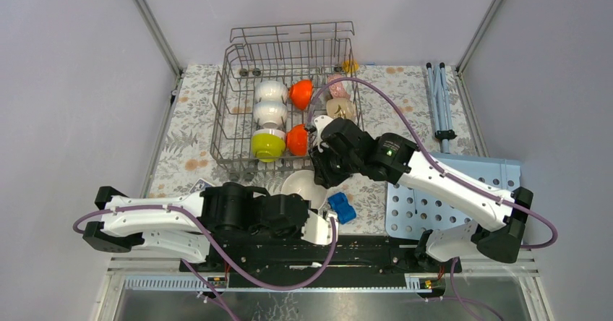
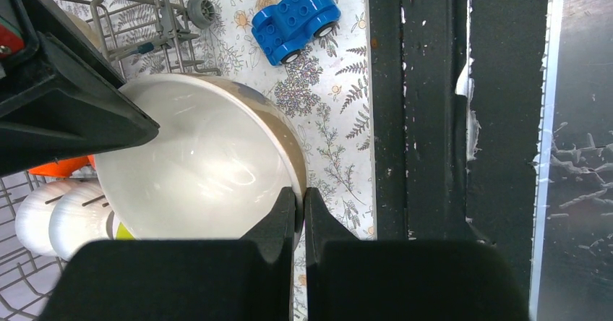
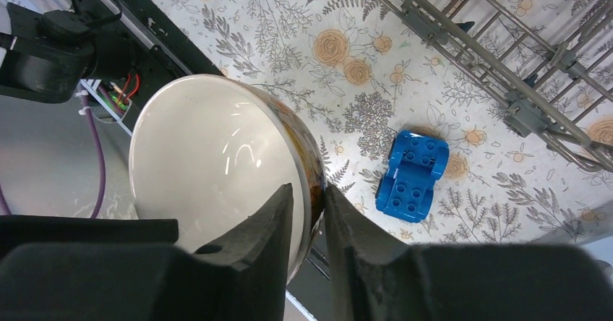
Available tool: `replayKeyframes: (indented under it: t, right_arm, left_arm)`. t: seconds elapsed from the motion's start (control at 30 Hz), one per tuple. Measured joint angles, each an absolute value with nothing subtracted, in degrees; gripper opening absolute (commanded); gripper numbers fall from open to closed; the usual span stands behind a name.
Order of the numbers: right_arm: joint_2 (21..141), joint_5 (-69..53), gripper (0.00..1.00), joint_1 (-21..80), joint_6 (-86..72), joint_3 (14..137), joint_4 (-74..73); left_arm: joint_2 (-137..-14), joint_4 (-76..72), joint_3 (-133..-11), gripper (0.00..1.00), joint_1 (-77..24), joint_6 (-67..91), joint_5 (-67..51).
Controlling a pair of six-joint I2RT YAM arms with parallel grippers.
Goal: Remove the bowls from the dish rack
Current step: Place the bowl at the center of the board.
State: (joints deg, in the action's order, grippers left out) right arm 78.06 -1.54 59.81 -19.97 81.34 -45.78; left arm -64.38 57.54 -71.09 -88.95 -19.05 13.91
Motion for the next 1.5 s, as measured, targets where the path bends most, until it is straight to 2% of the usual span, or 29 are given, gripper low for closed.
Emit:
replayKeyframes:
  t: [0.07, 0.17, 0.23, 0.27, 0.3, 0.33, 0.43, 0.5, 0.53, 0.57, 0.9, 1.03, 1.2, 1.4, 1.5]
  right_arm:
    - [78.24, -0.99, 0.19, 59.94, -19.97, 81.34, -45.82]
    - [78.54, -0.51, 0.03, 60.03, -20.05, 81.34, -45.93]
    - [78.74, -0.08, 0.0, 60.16, -19.92, 81.17, -46.02]
    - [78.81, 0.27, 0.0, 60.25, -19.9, 80.95, -46.04]
    - [78.81, 0.47, 0.0, 60.31, -19.92, 80.79, -46.02]
    - [78.81, 0.54, 0.0, 60.34, -19.92, 80.73, -46.02]
    - [78.78, 0.62, 0.0, 60.34, -20.16, 80.71, -46.17]
    - [78.48, 0.56, 0.0, 60.47, -20.53, 80.58, -46.17]
    - [78.02, 0.58, 0.0, 60.51, -20.8, 80.29, -46.13]
    - [77.43, 0.69, 0.0, 60.55, -20.93, 79.96, -46.11]
    - [66.17, 3.53, 0.0, 60.71, -23.44, 73.93, -45.08]
    - [62.54, 7.16, 0.0, 60.77, -25.02, 69.54, -43.55]
    - [60.69, 12.1, 0.0, 60.75, -27.68, 65.17, -41.89]
    - [60.58, 16.56, 0.0, 60.77, -31.31, 63.22, -39.99]
    - [60.58, 17.82, 0.0, 60.77, -32.86, 63.11, -39.2]
  left_arm:
    - [-64.38, 57.58, -71.09, 0.0, -89.01, -18.81, 13.89]
    - [-64.38, 57.52, -71.09, 0.0, -89.19, -18.39, 13.82]
    - [-64.31, 57.12, -71.09, 0.0, -89.25, -18.2, 13.87]
    - [-64.27, 56.93, -71.09, 0.04, -89.25, -18.04, 13.85]
    - [-64.23, 56.75, -71.09, 0.11, -89.25, -17.82, 13.91]
    - [-64.23, 56.64, -71.09, 0.22, -89.32, -17.5, 14.02]
    - [-64.1, 56.25, -71.09, 0.63, -89.52, -15.7, 16.01]
    - [-63.57, 55.88, -71.13, 0.76, -89.43, -15.05, 17.91]
    - [-63.0, 55.77, -71.13, 0.94, -89.38, -14.2, 18.83]
    - [-62.26, 55.7, -71.22, 0.98, -89.38, -13.37, 19.86]
    - [-51.05, 47.18, -72.4, 0.99, -89.38, -1.39, 26.68]
    - [-46.89, 37.85, -66.7, 0.99, -89.38, 8.6, 30.3]
    - [-46.52, 32.14, -60.77, 0.99, -89.34, 30.96, 41.56]
    - [-51.55, 37.41, -58.26, 0.99, -89.3, 63.24, 49.71]
    - [-54.02, 41.17, -58.39, 0.99, -89.3, 73.6, 51.51]
